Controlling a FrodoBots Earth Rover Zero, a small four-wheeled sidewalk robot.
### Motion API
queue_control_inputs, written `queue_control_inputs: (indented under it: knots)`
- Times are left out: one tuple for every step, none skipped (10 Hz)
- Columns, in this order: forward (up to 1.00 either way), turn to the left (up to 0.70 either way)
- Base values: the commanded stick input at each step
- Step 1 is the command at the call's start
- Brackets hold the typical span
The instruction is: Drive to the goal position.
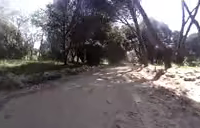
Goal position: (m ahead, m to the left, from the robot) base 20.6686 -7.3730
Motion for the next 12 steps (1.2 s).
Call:
queue_control_inputs:
  knots:
    - [0.85,0.0]
    - [0.85,-0.34]
    - [0.85,-0.34]
    - [0.85,-0.34]
    - [0.85,-0.11]
    - [0.85,0.0]
    - [0.85,0.0]
    - [0.85,0.0]
    - [0.85,0.0]
    - [0.85,0.0]
    - [0.85,0.0]
    - [0.85,0.0]
